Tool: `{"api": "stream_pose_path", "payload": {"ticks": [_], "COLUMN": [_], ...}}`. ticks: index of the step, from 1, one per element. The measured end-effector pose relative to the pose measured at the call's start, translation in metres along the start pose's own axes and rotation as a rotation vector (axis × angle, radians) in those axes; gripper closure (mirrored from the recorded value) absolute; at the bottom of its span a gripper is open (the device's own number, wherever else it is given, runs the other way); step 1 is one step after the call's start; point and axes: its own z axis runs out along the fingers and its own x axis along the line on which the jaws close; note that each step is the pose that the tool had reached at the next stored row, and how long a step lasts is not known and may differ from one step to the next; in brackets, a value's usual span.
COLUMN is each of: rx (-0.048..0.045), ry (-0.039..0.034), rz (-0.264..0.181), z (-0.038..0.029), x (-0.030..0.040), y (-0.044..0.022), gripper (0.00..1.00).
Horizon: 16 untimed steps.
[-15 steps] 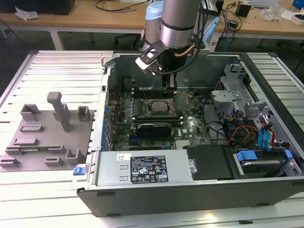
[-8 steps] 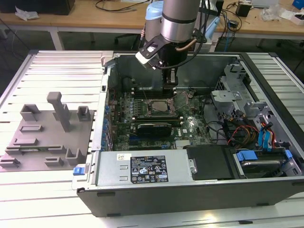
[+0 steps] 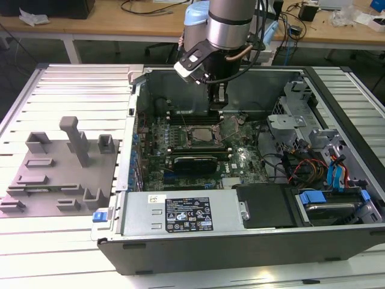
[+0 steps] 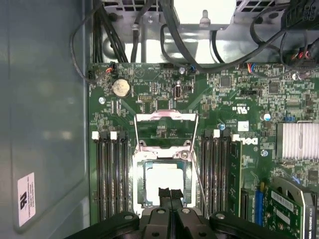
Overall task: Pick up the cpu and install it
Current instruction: 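Close the cpu cover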
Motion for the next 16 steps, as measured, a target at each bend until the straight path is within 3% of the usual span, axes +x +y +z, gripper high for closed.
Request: {"api": "stream_pose_path", "payload": {"ticks": [5,16], "rx": [0.0015,0.0025], "ry": [0.0,0.0002], "rz": [0.0,0.0], "z": [-0.0007,-0.0011], "x": [0.0003,0.0008], "y": [0.0309,0.0788], "gripper": [0.89,0.89]}}
